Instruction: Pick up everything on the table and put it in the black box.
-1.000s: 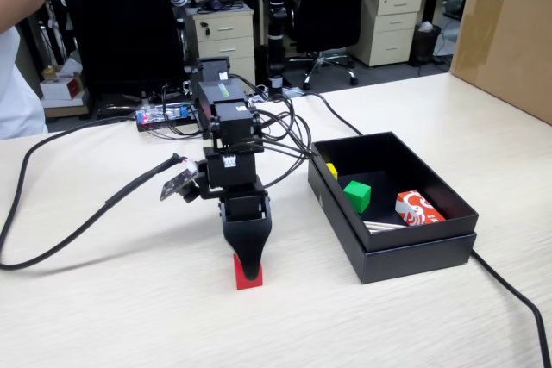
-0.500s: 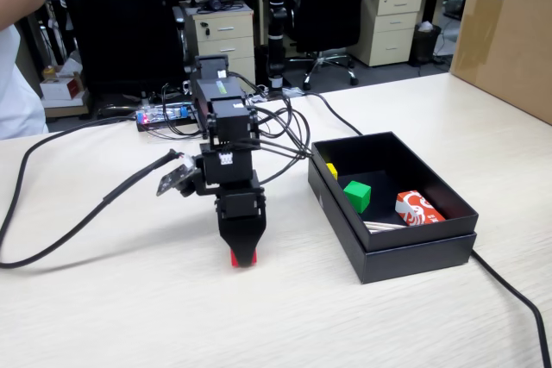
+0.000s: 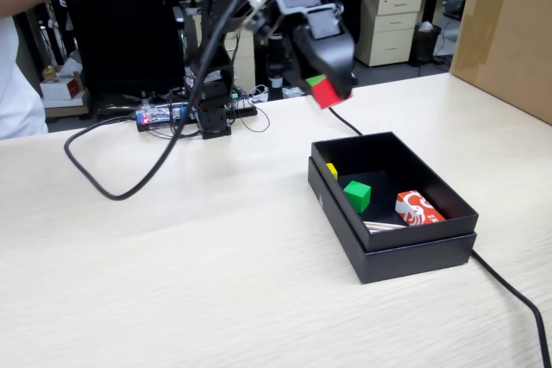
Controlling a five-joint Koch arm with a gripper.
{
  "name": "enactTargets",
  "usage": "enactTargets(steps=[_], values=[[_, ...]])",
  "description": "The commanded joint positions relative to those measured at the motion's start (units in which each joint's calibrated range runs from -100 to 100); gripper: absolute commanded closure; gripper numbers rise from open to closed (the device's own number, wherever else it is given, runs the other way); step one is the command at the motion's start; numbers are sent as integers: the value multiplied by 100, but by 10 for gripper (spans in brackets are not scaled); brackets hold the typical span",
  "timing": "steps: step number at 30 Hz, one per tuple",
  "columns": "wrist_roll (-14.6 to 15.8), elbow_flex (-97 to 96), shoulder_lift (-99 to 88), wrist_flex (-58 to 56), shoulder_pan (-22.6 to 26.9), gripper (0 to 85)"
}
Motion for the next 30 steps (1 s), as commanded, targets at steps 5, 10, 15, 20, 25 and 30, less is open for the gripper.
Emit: enactTargets(steps=[5,10,15,20,25,30], values=[[376,160,1116,2,625,846],[488,205,2551,11,635,846],[557,268,3308,11,659,846],[615,132,3572,2,664,846],[625,123,3698,11,659,831],[596,-58,3767,11,650,645]])
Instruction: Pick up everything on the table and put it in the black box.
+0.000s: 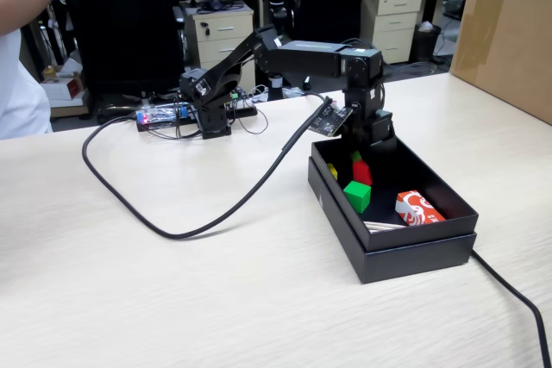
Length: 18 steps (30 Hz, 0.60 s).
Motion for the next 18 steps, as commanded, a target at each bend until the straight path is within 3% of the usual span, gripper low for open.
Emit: enactTargets(steps=[1,4,8,11,16,18], values=[[-39,179,-178,-11,24,584],[-68,179,-442,6,24,428],[-68,98,-1475,41,0,411],[-166,-129,-3930,118,-225,411],[-337,-1743,-6420,196,-786,352],[-630,-3211,-7694,939,-1255,352]])
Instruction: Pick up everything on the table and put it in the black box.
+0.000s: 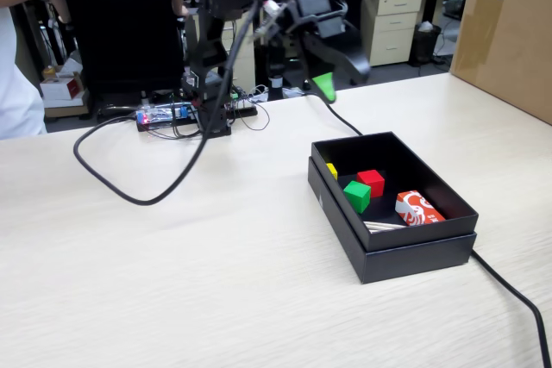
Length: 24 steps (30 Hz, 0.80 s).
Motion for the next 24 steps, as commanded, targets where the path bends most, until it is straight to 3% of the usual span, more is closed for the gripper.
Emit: enactTargets(steps=[1,5,10,13,24], values=[[-454,-1182,-1771,1236,-542,354],[-742,-3095,-2965,2014,-938,358],[-796,-5842,-4434,3353,-1280,351],[-801,-7764,-5168,4735,-1377,347],[-860,-10293,-5730,6878,-1460,341]])
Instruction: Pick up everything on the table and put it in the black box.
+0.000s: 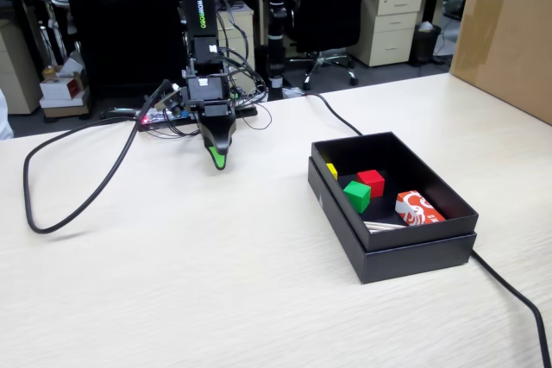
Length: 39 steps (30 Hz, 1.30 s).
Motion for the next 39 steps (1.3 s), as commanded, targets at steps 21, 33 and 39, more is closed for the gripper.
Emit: enactTargets(steps=[21,33,39], values=[[-225,-1792,-194,2032,20,356],[-220,-1801,-194,2032,20,355],[-220,-1801,-194,2032,20,355]])
